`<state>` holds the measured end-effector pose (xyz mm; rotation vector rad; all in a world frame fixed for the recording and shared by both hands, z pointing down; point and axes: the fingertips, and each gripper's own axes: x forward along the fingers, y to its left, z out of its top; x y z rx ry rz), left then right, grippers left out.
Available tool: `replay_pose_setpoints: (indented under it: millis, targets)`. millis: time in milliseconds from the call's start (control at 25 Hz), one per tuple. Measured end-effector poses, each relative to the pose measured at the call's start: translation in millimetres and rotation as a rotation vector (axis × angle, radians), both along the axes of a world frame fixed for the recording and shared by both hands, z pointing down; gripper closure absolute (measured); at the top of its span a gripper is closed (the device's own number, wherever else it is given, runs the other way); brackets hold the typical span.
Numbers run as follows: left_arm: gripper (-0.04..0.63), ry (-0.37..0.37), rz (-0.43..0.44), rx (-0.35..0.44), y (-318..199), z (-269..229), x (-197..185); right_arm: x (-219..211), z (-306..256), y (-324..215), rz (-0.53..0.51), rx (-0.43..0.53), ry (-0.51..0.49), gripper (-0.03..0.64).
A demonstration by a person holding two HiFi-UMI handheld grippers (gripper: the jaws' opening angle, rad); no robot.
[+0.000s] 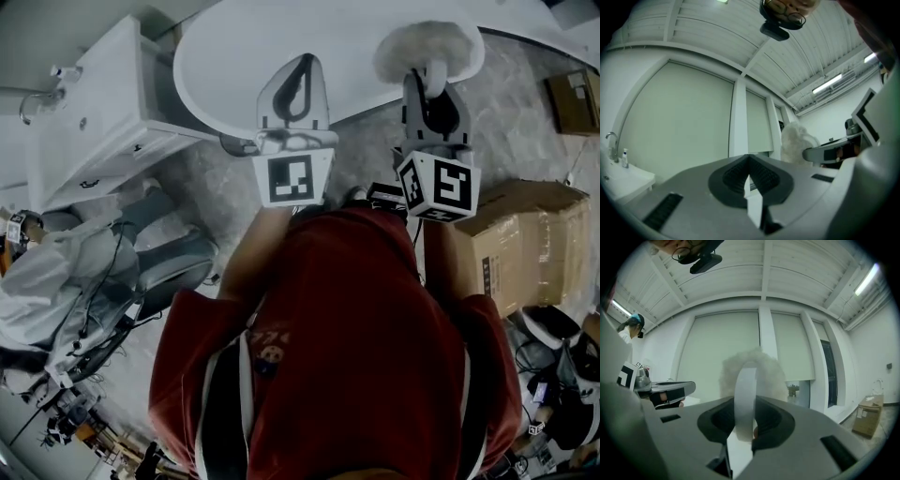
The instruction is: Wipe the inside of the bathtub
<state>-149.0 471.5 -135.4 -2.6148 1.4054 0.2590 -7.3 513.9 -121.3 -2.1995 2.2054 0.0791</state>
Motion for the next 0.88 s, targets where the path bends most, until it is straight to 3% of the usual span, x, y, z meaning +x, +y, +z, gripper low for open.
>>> replay_pose_setpoints:
  millis: [80, 320, 880]
  targets:
    - [0.580, -0.003, 0.004, 0.002, 9, 2, 6, 2, 3, 9, -0.003, 0.002, 0.003, 0.526]
    - [0.580, -0.008, 0.027, -0.031, -56, 4, -37, -52, 3, -61, -0.012, -0.008, 0.041, 0.525]
    - [0.580, -0.010, 0.021, -0.025, -44, -3, -7, -28, 2, -56, -0.024, 0.000, 0.039, 0.526]
